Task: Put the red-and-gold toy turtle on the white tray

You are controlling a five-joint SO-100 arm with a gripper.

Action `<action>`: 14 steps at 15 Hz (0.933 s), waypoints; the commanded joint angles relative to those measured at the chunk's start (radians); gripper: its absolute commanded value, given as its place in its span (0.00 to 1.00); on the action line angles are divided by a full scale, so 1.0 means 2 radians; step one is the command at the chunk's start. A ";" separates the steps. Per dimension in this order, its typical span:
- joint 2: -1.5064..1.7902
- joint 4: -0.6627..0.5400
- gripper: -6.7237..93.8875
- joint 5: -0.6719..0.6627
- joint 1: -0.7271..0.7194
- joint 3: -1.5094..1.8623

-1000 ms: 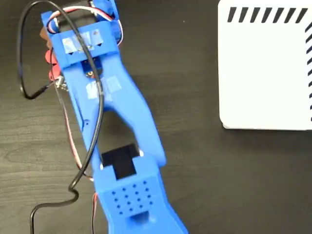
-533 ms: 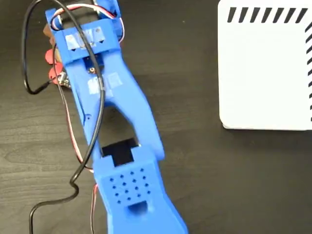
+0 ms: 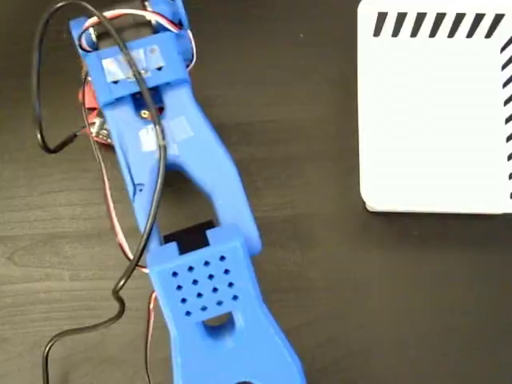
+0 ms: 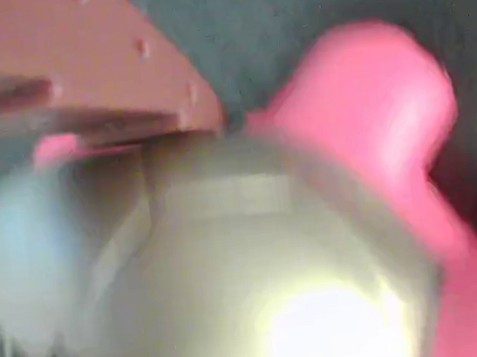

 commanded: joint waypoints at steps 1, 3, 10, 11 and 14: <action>0.015 0.006 0.08 -0.001 -0.003 -0.024; 0.015 0.006 0.07 0.005 -0.002 -0.025; 0.087 0.049 0.07 0.072 -0.008 -0.044; 0.116 0.059 0.07 0.102 -0.013 -0.044; 0.215 0.076 0.07 0.203 -0.024 -0.014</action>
